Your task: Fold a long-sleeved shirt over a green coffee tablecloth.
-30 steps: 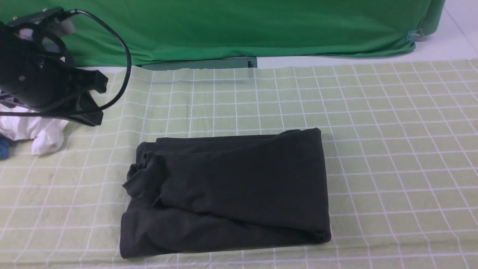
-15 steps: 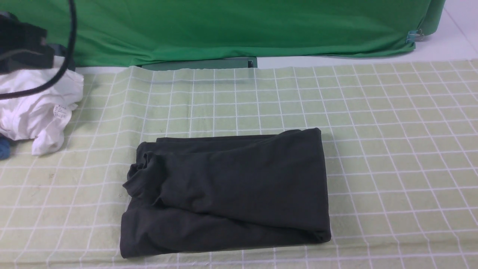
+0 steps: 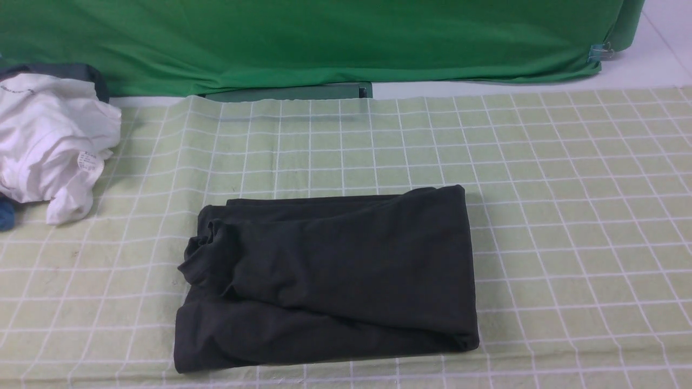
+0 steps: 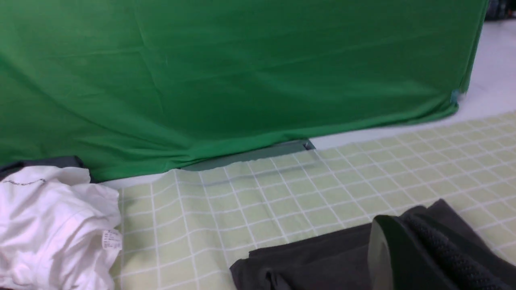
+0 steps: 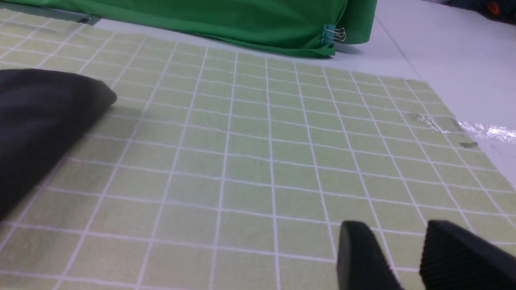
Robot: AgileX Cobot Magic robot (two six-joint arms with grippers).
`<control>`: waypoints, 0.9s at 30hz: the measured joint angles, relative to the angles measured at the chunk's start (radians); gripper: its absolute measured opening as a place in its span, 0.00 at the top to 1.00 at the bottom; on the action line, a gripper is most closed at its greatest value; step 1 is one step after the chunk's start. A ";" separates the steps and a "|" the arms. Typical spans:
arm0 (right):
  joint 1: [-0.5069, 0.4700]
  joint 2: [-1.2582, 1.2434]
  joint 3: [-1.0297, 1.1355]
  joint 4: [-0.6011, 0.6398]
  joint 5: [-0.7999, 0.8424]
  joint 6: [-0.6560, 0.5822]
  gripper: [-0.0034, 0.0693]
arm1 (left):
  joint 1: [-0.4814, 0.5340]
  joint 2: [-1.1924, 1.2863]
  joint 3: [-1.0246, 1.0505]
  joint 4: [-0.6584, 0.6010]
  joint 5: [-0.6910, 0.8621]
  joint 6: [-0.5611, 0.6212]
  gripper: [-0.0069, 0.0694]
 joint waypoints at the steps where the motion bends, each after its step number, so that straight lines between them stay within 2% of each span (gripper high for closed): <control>1: 0.000 0.000 0.000 0.000 0.000 0.000 0.63 | 0.000 -0.014 0.022 -0.012 -0.021 0.000 0.89; 7: 0.000 0.000 0.000 0.000 0.000 0.000 0.63 | 0.000 -0.035 0.114 -0.066 -0.062 -0.011 0.89; 16: 0.000 0.000 0.000 0.000 0.000 0.000 0.63 | 0.000 -0.035 0.186 0.074 -0.087 -0.002 0.89; 18: 0.000 0.000 0.000 0.000 0.000 0.000 0.63 | 0.000 -0.035 0.200 0.148 -0.130 0.006 0.89; 21: 0.000 0.000 0.000 0.000 0.000 0.000 0.63 | 0.000 -0.035 0.213 0.185 -0.196 0.007 0.89; 27: 0.000 0.000 0.000 0.000 0.000 0.000 0.63 | 0.000 -0.041 0.299 0.166 -0.397 -0.022 0.89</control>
